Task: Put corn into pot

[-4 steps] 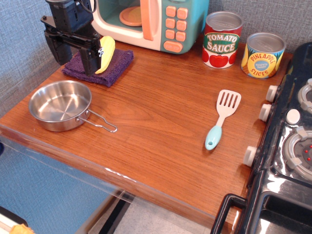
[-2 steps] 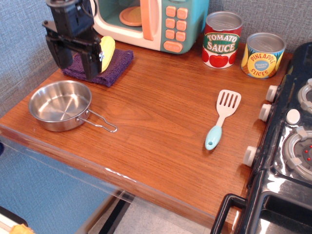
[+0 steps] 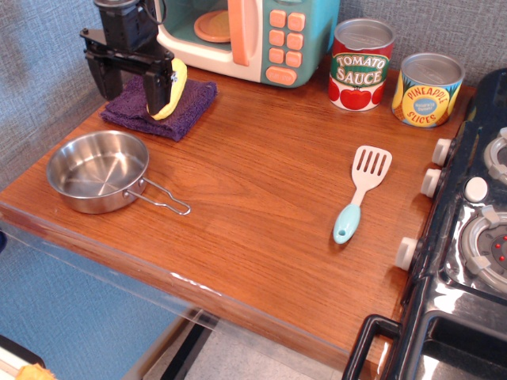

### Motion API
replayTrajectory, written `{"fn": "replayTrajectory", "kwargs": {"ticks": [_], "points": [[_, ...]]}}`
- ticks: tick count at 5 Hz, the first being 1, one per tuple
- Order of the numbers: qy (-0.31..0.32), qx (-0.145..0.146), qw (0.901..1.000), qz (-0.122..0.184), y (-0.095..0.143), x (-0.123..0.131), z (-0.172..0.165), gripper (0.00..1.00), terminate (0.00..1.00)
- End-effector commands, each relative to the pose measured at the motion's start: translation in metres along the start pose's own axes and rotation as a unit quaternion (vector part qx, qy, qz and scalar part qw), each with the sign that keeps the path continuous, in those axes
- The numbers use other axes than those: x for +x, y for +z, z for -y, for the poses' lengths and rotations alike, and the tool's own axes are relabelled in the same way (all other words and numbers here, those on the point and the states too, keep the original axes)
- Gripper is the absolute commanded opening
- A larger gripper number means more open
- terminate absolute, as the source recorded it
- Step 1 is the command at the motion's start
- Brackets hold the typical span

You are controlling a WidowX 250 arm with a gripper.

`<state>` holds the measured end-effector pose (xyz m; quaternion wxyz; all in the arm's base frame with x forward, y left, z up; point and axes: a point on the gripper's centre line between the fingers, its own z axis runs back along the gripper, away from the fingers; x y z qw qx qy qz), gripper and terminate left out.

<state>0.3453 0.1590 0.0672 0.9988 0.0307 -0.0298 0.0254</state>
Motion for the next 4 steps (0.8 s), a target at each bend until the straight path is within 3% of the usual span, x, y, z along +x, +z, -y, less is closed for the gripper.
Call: {"fn": "replayTrajectory", "kwargs": {"ticks": [1,4], "points": [[0.059,0.013,0.9975,0.037,0.007,0.052,-0.023,1.0,0.0],[0.124,-0.01,0.9922,0.004,-0.025,0.05,-0.033,1.0,0.0]]}}
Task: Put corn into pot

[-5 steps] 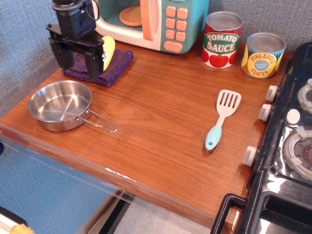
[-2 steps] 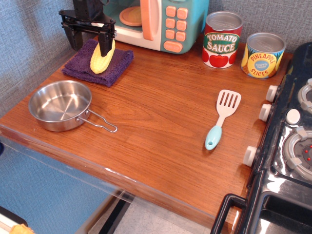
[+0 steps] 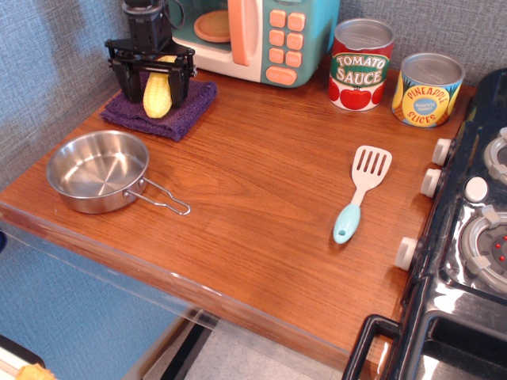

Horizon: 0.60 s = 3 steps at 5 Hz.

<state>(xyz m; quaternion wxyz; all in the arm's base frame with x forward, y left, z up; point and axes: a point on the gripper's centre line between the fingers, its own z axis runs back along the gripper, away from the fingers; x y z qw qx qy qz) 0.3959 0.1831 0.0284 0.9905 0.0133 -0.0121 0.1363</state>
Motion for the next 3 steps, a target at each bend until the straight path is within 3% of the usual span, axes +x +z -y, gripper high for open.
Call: {"fn": "replayTrajectory", "kwargs": {"ticks": [1,3], "points": [[0.002,0.007,0.9994,0.035,0.024,0.0,-0.011,0.0,0.0],[-0.021,-0.013,0.9956,0.09,0.073,-0.014,-0.007,0.0,0.0]]}}
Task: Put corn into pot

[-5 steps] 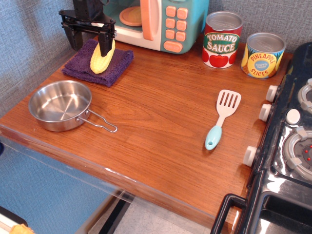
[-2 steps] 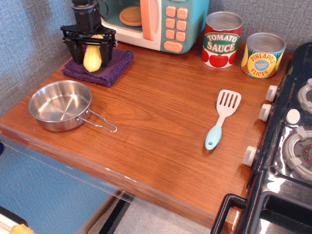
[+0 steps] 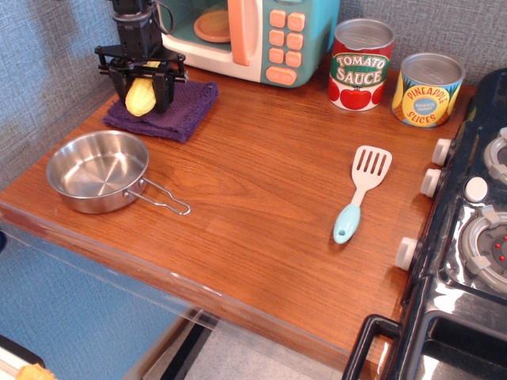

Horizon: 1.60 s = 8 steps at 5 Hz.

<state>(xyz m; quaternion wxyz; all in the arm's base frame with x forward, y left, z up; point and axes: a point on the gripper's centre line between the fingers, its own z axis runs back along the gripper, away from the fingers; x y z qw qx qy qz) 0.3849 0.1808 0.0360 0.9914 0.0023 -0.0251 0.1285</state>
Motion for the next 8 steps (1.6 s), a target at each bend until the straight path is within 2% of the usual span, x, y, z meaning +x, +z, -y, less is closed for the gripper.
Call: {"fn": "replayTrajectory", "kwargs": {"ticks": [1,2,3,5,6,8], "points": [[-0.049,-0.002,0.9934,0.104,0.094,-0.035,-0.001,0.0,0.0],[-0.07,0.007,0.9927,0.098,0.092,-0.073,-0.006,0.0,0.0],[-0.066,0.017,0.9959,0.059,0.064,-0.099,-0.019,0.0,0.0],[-0.06,0.018,0.9978,0.023,0.032,-0.111,-0.025,0.0,0.0],[-0.062,0.019,0.9977,0.019,0.03,-0.113,-0.021,1.0,0.0],[-0.065,0.017,0.9973,0.028,0.038,-0.115,-0.018,1.0,0.0]]}}
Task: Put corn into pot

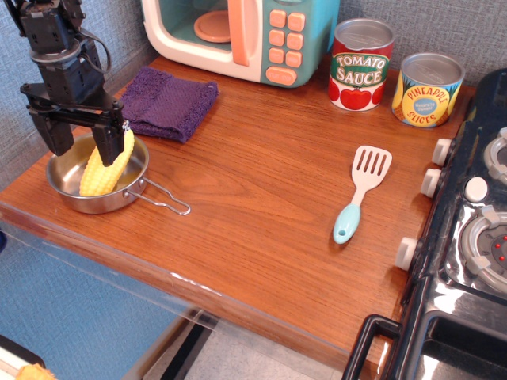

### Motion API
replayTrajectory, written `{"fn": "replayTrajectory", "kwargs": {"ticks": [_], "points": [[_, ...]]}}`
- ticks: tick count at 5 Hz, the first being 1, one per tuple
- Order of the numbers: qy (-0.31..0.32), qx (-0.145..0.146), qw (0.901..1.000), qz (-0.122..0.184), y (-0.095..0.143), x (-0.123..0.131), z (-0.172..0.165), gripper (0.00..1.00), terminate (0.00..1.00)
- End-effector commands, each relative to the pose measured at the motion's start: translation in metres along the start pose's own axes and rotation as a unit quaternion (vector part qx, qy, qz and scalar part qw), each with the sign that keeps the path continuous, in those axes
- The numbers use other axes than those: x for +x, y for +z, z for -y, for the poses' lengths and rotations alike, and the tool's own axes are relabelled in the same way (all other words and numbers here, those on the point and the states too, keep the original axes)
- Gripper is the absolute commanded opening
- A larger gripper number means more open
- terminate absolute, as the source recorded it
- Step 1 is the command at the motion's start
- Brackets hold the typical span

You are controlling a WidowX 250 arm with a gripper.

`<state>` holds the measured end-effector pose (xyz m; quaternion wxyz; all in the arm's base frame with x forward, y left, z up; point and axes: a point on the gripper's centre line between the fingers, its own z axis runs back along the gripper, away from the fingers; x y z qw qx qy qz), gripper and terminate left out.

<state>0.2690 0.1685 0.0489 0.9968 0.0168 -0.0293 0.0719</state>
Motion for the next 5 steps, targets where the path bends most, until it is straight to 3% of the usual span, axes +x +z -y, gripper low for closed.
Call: {"fn": "replayTrajectory", "kwargs": {"ticks": [1,2,3,4,5], "points": [[-0.025,0.007,0.9977,0.062,0.057,-0.007,0.003,1.0,0.0],[-0.043,0.013,0.9954,0.084,0.078,-0.013,0.012,1.0,0.0],[-0.055,0.01,0.9957,0.073,0.075,-0.012,0.015,1.0,0.0],[-0.077,0.012,0.9961,0.043,0.071,-0.007,0.015,1.0,0.0],[-0.077,0.012,0.9961,0.043,0.071,-0.007,0.015,1.0,1.0]]}}
